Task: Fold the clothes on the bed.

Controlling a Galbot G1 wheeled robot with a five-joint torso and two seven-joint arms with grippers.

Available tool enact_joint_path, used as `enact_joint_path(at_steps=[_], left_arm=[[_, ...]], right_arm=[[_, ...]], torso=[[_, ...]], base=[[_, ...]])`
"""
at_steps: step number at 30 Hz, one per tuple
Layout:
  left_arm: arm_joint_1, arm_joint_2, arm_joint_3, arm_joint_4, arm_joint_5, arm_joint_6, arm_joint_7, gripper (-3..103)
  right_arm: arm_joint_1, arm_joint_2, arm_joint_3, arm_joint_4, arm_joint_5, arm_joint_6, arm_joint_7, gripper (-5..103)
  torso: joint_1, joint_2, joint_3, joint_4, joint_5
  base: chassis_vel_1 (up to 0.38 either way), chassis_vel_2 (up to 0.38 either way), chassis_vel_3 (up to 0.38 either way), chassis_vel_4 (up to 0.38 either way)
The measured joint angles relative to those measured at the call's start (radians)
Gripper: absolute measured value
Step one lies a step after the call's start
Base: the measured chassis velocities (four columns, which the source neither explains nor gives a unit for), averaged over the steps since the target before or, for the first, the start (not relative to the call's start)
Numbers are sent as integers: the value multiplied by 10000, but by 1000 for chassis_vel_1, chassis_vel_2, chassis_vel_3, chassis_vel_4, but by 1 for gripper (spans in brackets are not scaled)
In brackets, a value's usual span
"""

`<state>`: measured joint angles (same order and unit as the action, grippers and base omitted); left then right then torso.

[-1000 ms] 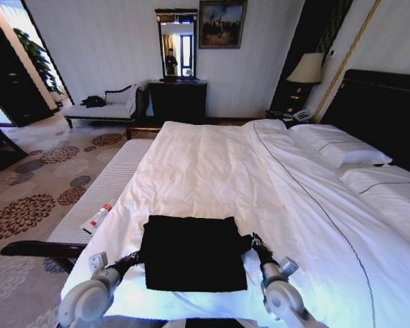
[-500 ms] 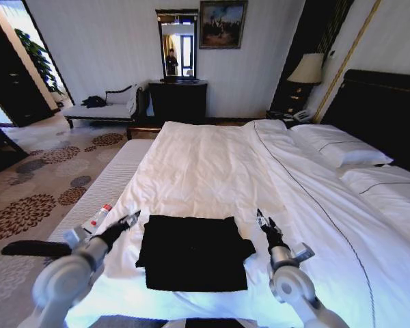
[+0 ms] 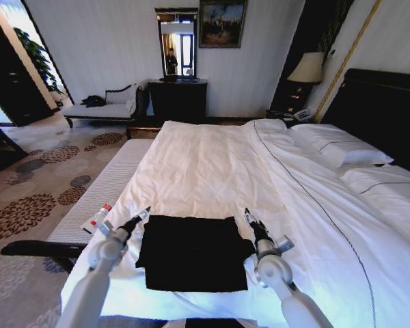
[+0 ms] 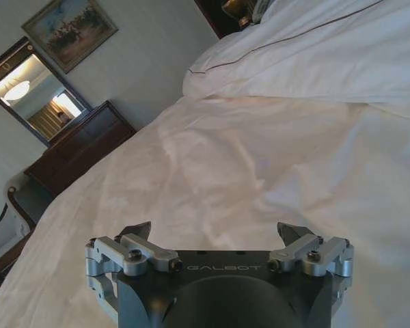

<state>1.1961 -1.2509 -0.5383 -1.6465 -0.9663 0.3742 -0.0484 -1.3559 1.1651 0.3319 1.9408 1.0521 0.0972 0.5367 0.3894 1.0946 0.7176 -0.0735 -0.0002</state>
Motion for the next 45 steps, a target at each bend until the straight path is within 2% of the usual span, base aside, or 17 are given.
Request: enact_joint_path(at_steps=[8, 12, 13, 15, 17, 21, 23, 27, 30, 33, 39, 42, 44, 45], left_arm=[[-113, -325, 345, 300, 498, -85, 28, 99], [-218, -436, 438, 398, 565, -106, -16, 81], [-218, -436, 438, 398, 565, -106, -16, 81], [-277, -522, 465, 419, 565, -143, -46, 70], [-297, -548, 474, 431, 564, -155, -58, 70], [-318, -589, 482, 448, 516, -167, -104, 48], [-309, -590, 479, 448, 496, -166, -109, 48], [-217, -593, 356, 336, 246, -167, -180, 26], [-160, -570, 255, 252, 74, -167, -233, 20], [-136, -414, 113, 186, -108, -175, -306, 4], [-260, -193, -21, 213, -319, -175, -396, 2], [-440, -85, -101, 311, -445, -174, -473, 2], [-556, -39, -156, 382, -530, -174, -535, 2], [-556, -39, -156, 382, -530, -174, -535, 2]], right_arm=[[199, -23, -11, -302, 84, 19, 0, 100], [326, 4, -12, -516, 98, 41, 2, 100], [326, 4, -12, -516, 98, 41, 2, 100], [387, 7, -12, -616, 106, 48, 3, 100], [413, 2, -12, -668, 110, 51, 3, 100], [541, -4, -13, -922, 121, 96, 12, 100], [568, -3, -12, -968, 154, 102, 14, 100], [726, -37, -33, -1191, 346, 104, 21, 100], [813, -67, -56, -1295, 412, 85, 21, 100], [1011, -121, -136, -1519, 623, 0, -156, 100], [1424, -194, -303, -2135, 1194, -164, -878, 100], [1622, -261, -469, -2434, 2028, -490, -1753, 100], [1638, -268, -589, -2617, 2146, -625, -2419, 100], [1638, -268, -589, -2617, 2146, -625, -2419, 100]], torso=[[-1, 1, -1, 2, 5], [-2, 2, -1, 2, 4], [-2, 2, -1, 2, 4], [-2, 2, -2, 1, 3], [-2, 2, -2, 1, 3], [-2, 2, -2, 1, 3], [-2, 2, -1, 0, 3], [-2, 2, -1, 1, 2], [-2, 2, -2, 0, 1], [-2, 2, -2, 0, 2], [-2, 2, -1, 1, 1], [-1, 1, -1, 1, 1], [-1, 2, -1, 0, 0], [-1, 2, -1, 0, 0]], base=[[0, 0, 0, 0], [0, 0, 0, 0], [0, 0, 0, 0], [0, 0, 0, 0], [0, 0, 0, 0], [0, 0, 0, 0], [0, 0, 0, 0], [0, 0, 0, 0], [0, 0, 0, 0], [0, 0, 0, 0], [0, 0, 0, 0], [0, 0, 0, 0], [0, 0, 0, 0], [0, 0, 0, 0]])
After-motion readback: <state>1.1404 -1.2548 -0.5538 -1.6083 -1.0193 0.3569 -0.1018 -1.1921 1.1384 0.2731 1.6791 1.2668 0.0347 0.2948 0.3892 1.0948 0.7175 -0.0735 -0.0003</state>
